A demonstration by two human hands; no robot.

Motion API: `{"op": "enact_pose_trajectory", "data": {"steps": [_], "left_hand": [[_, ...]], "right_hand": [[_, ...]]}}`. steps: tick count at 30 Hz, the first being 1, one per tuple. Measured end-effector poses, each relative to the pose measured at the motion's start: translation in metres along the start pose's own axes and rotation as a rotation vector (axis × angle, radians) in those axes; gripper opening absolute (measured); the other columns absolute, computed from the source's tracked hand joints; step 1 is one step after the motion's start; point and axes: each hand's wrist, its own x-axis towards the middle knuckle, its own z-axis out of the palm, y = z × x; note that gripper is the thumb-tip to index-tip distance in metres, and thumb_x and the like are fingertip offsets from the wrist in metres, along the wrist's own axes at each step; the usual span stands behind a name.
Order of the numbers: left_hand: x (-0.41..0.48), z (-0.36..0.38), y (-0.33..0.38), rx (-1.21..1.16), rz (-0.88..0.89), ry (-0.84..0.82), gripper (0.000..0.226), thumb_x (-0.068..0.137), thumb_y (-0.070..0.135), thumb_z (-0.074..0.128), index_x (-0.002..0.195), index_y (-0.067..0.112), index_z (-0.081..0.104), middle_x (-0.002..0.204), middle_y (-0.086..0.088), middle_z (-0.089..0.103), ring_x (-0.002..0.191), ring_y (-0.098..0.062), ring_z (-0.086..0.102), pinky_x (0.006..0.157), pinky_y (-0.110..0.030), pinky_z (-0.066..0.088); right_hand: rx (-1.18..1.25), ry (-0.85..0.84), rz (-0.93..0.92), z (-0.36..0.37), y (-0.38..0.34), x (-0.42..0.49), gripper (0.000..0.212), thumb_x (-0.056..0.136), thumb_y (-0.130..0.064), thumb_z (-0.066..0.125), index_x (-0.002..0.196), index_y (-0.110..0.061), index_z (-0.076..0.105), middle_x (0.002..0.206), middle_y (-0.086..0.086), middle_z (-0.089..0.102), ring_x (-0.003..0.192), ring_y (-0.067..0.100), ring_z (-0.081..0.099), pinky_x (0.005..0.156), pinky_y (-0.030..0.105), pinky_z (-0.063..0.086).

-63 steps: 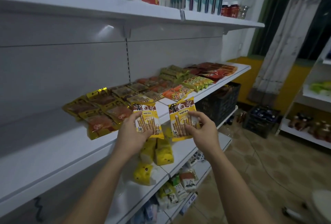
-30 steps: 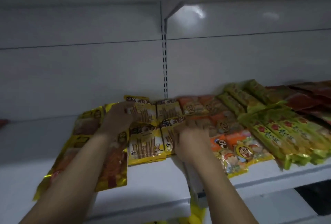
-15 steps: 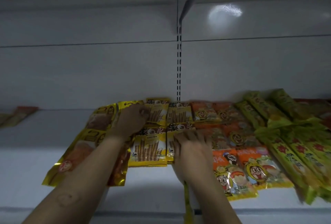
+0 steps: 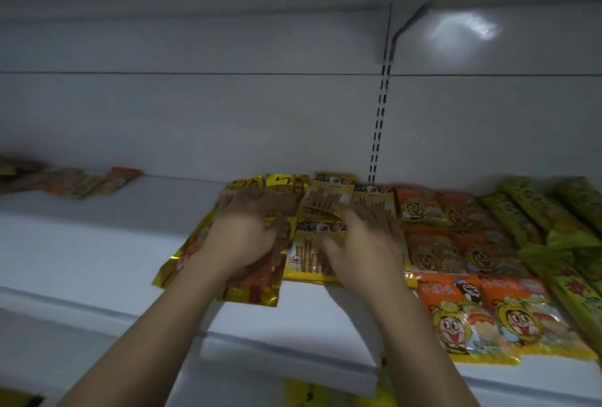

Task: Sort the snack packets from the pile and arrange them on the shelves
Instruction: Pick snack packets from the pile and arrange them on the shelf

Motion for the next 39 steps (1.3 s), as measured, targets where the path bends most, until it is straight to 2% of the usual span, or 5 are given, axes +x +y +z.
{"op": "enact_pose_trajectory", "data": {"steps": [3,6,15,28,39], "left_hand": [[-0.025,-0.026,-0.027,0.096,-0.042,-0.065,0.049,0.083,0.052,0.05,0.126,0.032,0.061,0.127,-0.002,0.063,0.12,-0.03,0.052,0.098,-0.045,0.038],[-0.056,-0.051,-0.067,0.138,-0.08,-0.047,0.068,0.081,0.067,0.03,0.131,0.03,0.058,0.129,0.002,0.061,0.122,-0.025,0.051,0.097,-0.041,0.036],[-0.148,-0.123,-0.197,0.135,-0.3,0.04,0.076,0.079,0.068,0.036,0.143,0.028,0.046,0.142,0.003,0.052,0.134,-0.021,0.039,0.105,-0.041,0.028],[-0.241,-0.187,-0.33,0.207,-0.462,0.111,0.065,0.093,0.063,0.045,0.149,0.032,0.033,0.149,0.007,0.043,0.138,-0.017,0.032,0.108,-0.039,0.026],[-0.243,-0.193,-0.421,0.172,-0.583,0.112,0.061,0.094,0.059,0.047,0.147,0.032,0.036,0.147,0.004,0.046,0.138,-0.019,0.033,0.108,-0.042,0.027]], "right_hand": [[0.009,-0.119,-0.077,0.001,-0.036,0.012,0.058,0.089,-0.05,0.061,0.139,-0.024,0.05,0.14,0.002,0.052,0.132,0.028,0.039,0.112,0.045,0.028],[0.03,-0.175,-0.122,0.009,-0.087,0.015,0.063,0.086,-0.056,0.061,0.142,-0.028,0.045,0.142,0.002,0.05,0.134,0.028,0.04,0.112,0.044,0.031],[0.074,-0.294,-0.351,0.053,-0.242,-0.001,0.072,0.089,-0.06,0.054,0.15,-0.03,0.032,0.154,-0.002,0.036,0.139,0.024,0.028,0.111,0.039,0.02],[0.167,-0.416,-0.514,0.118,-0.427,-0.039,0.067,0.092,-0.054,0.055,0.15,-0.028,0.033,0.154,-0.001,0.036,0.141,0.024,0.026,0.113,0.039,0.019],[0.103,-0.502,-0.573,0.178,-0.511,-0.02,0.063,0.093,-0.052,0.055,0.149,-0.029,0.036,0.152,0.0,0.039,0.14,0.024,0.029,0.112,0.041,0.021]]}}
